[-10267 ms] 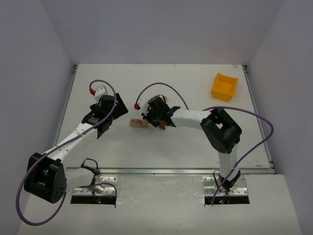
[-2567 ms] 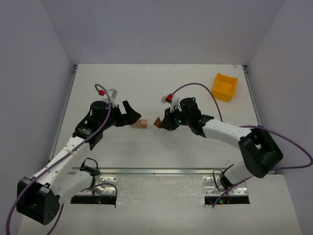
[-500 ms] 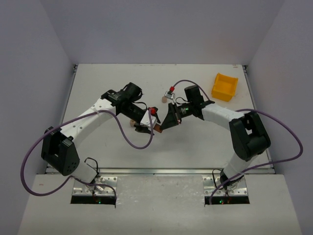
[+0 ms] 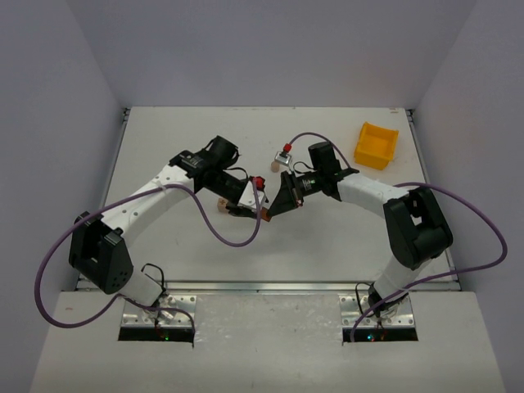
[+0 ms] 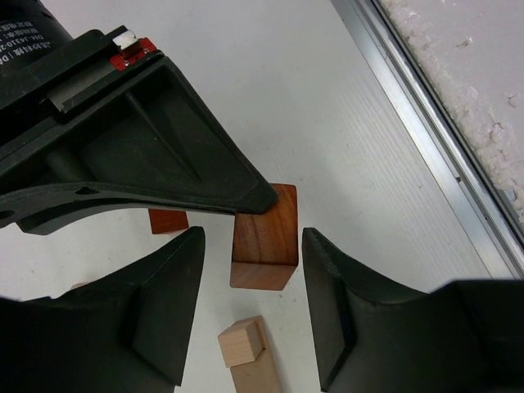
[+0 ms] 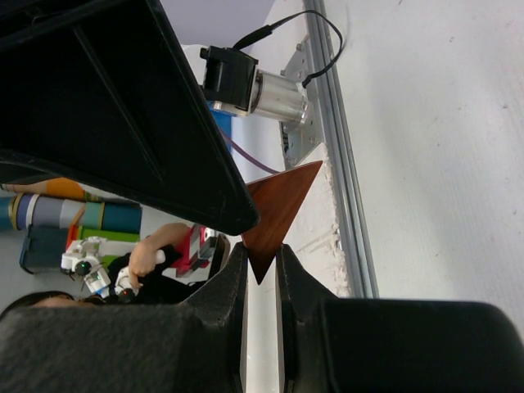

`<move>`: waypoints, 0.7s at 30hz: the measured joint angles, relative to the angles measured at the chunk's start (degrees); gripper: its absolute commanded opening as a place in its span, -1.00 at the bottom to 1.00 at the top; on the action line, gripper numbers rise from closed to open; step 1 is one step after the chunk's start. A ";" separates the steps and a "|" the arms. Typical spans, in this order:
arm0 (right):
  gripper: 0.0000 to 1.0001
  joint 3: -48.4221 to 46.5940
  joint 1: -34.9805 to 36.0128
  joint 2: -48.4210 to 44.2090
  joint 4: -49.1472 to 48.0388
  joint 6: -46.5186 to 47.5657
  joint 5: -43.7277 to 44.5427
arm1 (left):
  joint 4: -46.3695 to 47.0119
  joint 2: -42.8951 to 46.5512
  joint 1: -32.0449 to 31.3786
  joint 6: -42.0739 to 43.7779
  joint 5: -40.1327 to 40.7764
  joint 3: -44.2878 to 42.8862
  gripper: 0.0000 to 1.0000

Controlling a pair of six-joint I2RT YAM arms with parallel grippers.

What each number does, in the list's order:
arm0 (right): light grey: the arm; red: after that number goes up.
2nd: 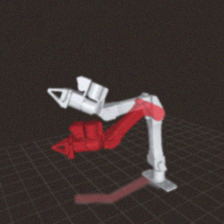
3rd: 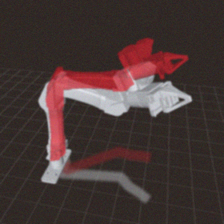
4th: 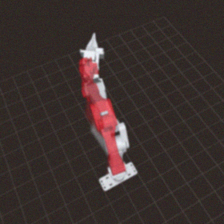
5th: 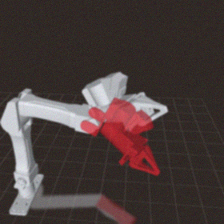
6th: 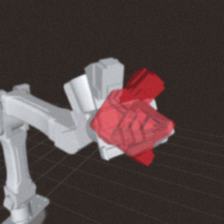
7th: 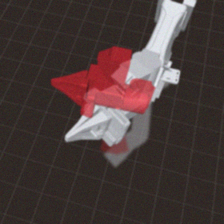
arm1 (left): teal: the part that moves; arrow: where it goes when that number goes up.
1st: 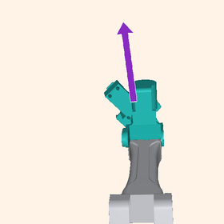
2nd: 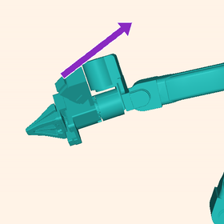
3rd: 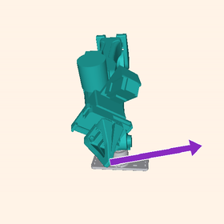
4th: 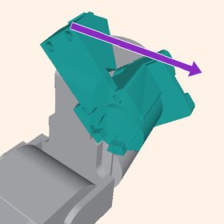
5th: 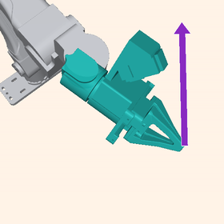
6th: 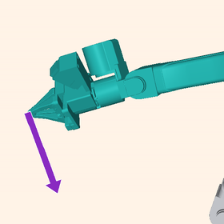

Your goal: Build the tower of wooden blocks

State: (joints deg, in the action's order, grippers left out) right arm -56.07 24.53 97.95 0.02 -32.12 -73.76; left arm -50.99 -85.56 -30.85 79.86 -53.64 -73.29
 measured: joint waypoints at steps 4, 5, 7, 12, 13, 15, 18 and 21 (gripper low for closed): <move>-1.00 0.00 0.00 -0.02 0.09 0.40 0.02 | 0.49 0.00 0.00 -0.30 0.87 0.77 -0.17; -1.00 0.00 0.00 -0.02 0.23 0.58 0.04 | 0.56 0.00 0.00 -0.37 1.06 0.94 -0.20; -1.00 0.00 0.00 -0.06 0.43 0.86 0.06 | 0.60 0.00 0.00 -0.44 1.50 1.10 -0.24; -1.00 0.00 0.00 -0.18 0.82 1.57 0.13 | 0.29 0.04 0.00 -0.35 1.58 1.16 -0.45; -1.00 0.00 0.00 -0.22 1.12 1.74 0.18 | 0.23 0.07 0.00 -0.20 1.54 1.20 -0.57; -1.00 0.00 0.00 -0.26 1.81 2.07 0.21 | 0.23 0.07 0.00 -0.15 1.49 1.34 -0.74; -1.00 0.00 0.00 -0.26 2.22 2.35 0.22 | 0.23 0.08 0.00 -0.16 1.43 1.42 -0.94; -0.82 -0.10 0.00 -0.26 2.28 2.37 0.16 | 0.24 0.26 0.00 -0.18 1.37 1.42 -1.00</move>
State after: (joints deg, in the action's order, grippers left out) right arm -56.17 24.53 97.69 2.30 -29.76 -73.59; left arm -50.76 -85.30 -30.85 79.68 -52.26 -71.88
